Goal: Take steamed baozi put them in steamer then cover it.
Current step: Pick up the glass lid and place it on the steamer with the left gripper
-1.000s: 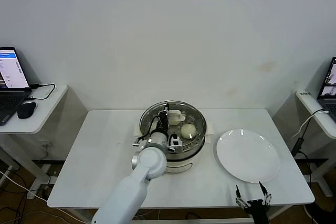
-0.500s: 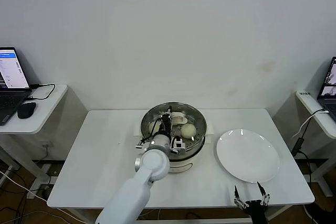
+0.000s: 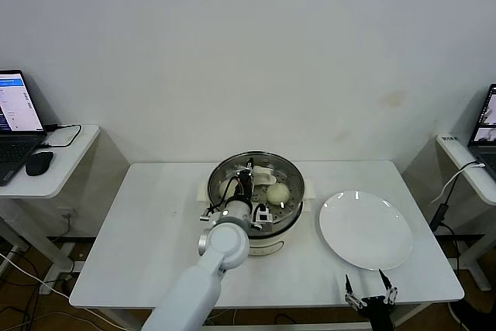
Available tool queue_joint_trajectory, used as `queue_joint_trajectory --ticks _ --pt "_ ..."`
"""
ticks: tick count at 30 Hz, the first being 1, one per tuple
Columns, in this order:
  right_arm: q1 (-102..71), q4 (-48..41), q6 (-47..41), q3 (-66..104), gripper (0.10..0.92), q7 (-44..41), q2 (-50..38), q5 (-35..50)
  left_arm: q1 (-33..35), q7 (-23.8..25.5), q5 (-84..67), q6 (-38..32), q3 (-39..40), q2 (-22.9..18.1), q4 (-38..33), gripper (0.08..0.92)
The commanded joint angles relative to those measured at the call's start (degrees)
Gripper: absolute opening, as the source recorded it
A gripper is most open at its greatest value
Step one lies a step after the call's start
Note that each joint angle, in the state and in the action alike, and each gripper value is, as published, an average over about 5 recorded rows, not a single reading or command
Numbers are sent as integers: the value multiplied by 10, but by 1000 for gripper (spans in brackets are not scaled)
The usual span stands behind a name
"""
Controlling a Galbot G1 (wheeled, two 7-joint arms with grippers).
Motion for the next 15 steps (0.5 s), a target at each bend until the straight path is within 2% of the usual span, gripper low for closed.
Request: queue_joint_trajectory --ticks 1,5,15 --pt "0 0 0 -1 822 -1 -1 -1 10 -5 0 -6 -5 0 -14 155" --pt "0 1 0 -3 823 -1 -1 -2 23 -7 -7 -6 -7 8 -43 194" --pt "-3 0 1 -6 822 -1 -2 -4 106 -43 -105 -24 -16 64 -172 481"
